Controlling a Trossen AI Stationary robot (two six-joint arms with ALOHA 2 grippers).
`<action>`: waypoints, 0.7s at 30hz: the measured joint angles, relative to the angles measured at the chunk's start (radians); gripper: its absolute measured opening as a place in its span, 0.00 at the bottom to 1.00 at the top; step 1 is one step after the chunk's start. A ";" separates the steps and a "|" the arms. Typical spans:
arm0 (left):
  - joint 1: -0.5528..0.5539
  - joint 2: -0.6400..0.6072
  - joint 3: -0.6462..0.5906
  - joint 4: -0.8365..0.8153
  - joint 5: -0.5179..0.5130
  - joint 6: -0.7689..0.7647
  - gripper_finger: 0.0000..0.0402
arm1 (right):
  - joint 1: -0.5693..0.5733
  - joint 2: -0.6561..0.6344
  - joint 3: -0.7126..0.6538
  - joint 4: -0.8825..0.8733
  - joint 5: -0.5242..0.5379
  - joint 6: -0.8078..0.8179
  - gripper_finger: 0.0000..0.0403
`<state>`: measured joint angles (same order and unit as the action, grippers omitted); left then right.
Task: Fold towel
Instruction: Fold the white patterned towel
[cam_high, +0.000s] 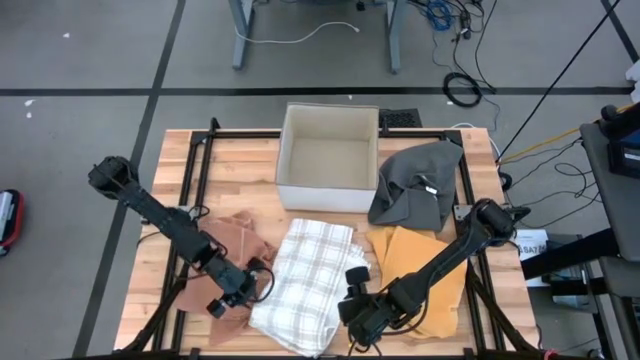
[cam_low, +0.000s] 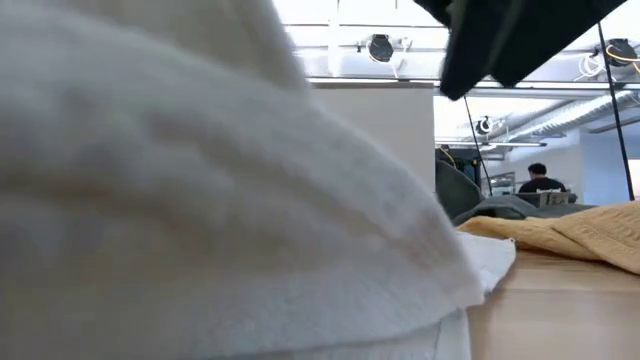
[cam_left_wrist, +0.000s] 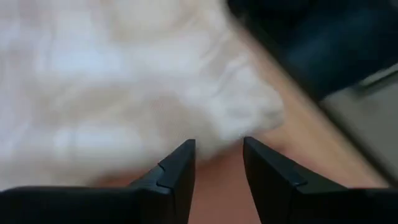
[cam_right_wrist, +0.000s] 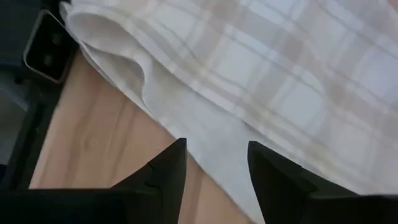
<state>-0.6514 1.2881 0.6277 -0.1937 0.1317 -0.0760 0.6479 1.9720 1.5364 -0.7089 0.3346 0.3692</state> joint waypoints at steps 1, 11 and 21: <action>-0.003 0.000 0.000 -0.042 -0.029 -0.002 0.35 | 0.000 0.010 0.000 0.023 0.000 -0.014 0.38; -0.004 0.001 0.000 -0.069 -0.096 -0.017 0.35 | -0.021 0.073 0.000 0.140 -0.029 -0.049 0.35; -0.036 0.001 0.000 0.095 -0.091 0.023 0.35 | 0.016 0.079 0.001 0.363 -0.079 -0.072 0.34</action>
<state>-0.6879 1.2892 0.6277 -0.0989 0.0403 -0.0525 0.6638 2.0510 1.5376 -0.3460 0.2551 0.2976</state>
